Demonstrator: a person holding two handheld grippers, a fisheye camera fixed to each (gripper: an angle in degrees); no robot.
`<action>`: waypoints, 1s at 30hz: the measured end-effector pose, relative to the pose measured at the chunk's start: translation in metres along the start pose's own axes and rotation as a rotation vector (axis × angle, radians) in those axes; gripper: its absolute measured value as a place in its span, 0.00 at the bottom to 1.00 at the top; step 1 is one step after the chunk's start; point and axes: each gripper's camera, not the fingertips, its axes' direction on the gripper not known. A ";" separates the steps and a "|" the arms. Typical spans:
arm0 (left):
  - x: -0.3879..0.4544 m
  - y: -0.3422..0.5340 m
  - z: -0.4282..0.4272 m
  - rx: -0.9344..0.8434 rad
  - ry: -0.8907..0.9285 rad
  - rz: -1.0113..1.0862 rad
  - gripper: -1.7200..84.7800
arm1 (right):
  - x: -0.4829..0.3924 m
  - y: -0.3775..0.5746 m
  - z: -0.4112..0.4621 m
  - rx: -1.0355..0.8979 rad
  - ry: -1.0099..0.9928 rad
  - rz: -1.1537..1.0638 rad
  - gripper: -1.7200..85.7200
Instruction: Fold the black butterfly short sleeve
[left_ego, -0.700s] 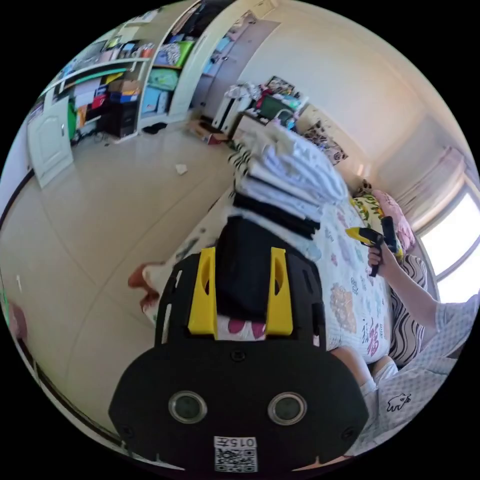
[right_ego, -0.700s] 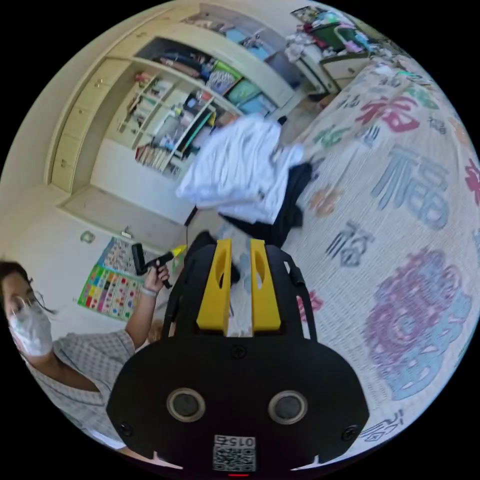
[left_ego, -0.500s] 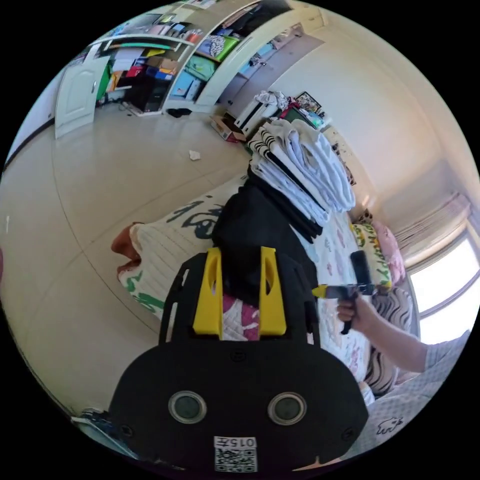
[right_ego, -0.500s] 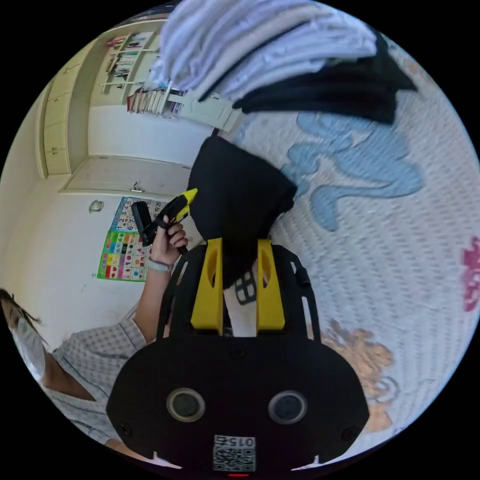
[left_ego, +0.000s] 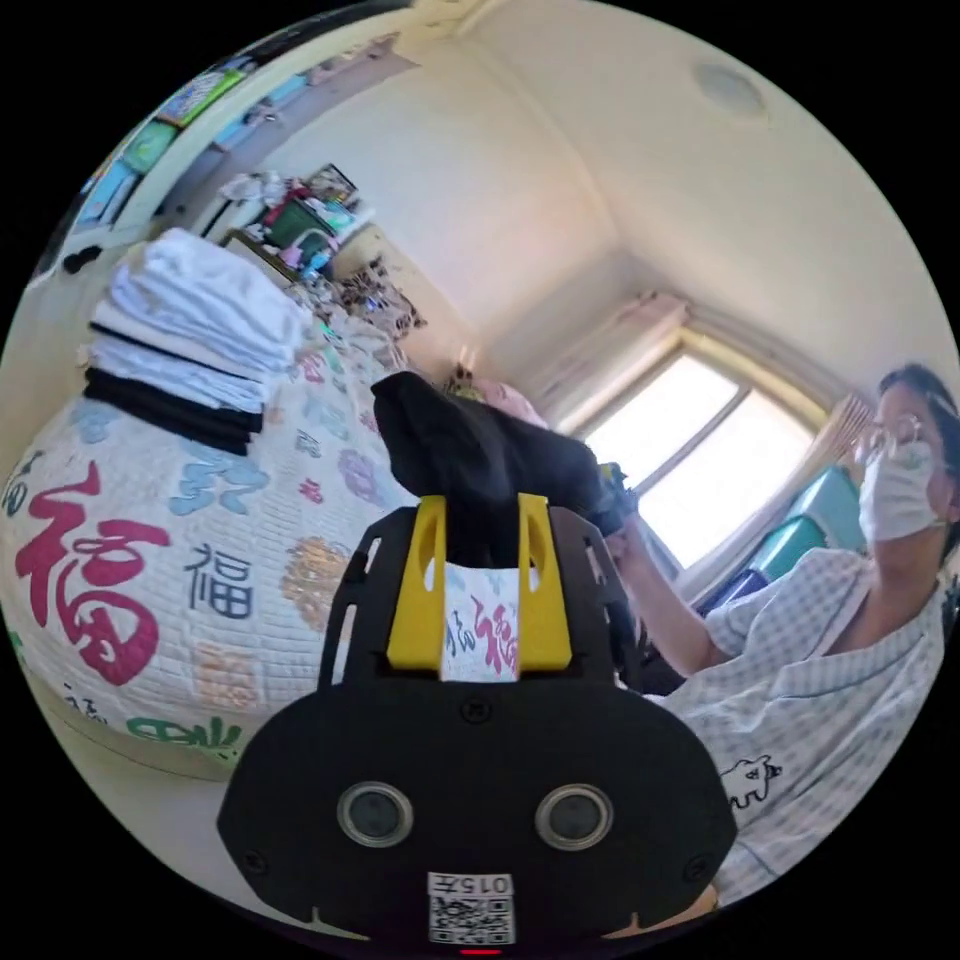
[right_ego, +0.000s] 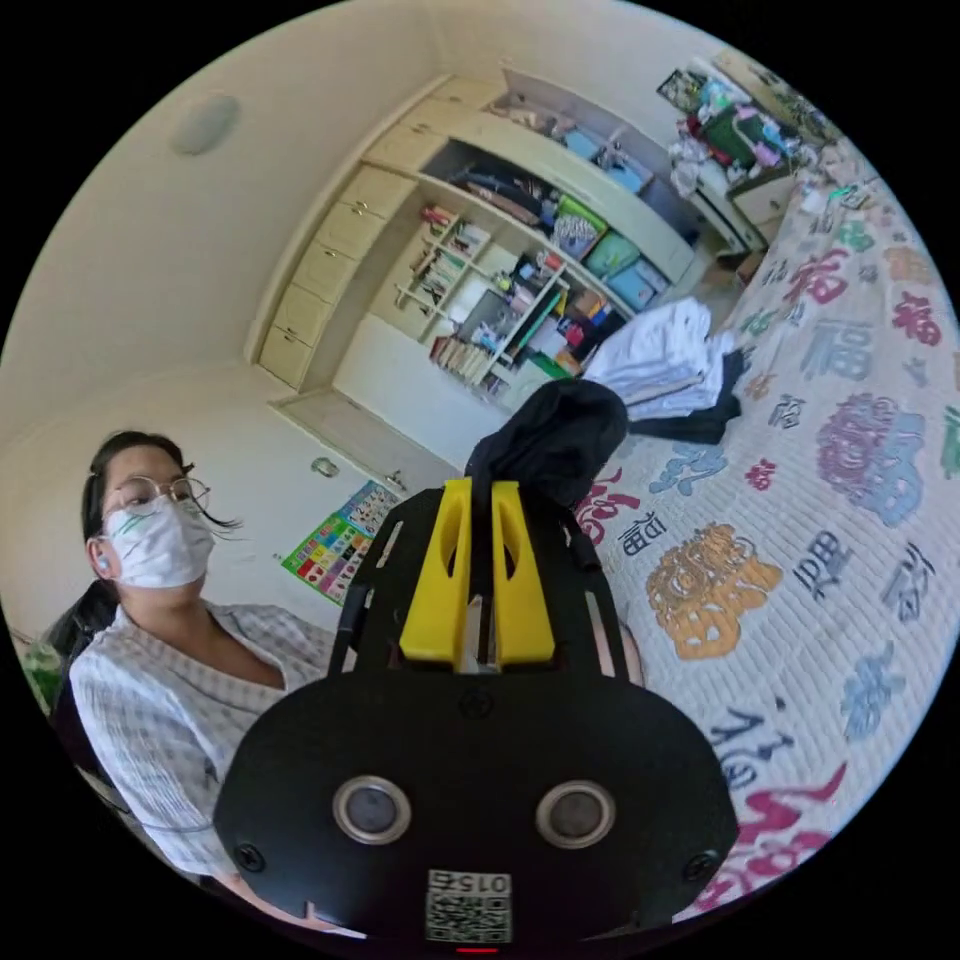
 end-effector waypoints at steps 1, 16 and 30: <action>0.034 0.007 0.020 -0.027 -0.059 0.053 0.17 | -0.028 0.015 -0.031 0.058 0.036 -0.011 0.05; 0.327 0.104 0.276 -0.359 0.175 0.537 0.06 | -0.251 0.168 -0.234 0.390 0.293 -0.052 0.08; 0.291 0.052 0.320 -0.298 0.535 0.321 0.03 | -0.375 0.167 -0.249 0.395 0.446 -0.179 0.04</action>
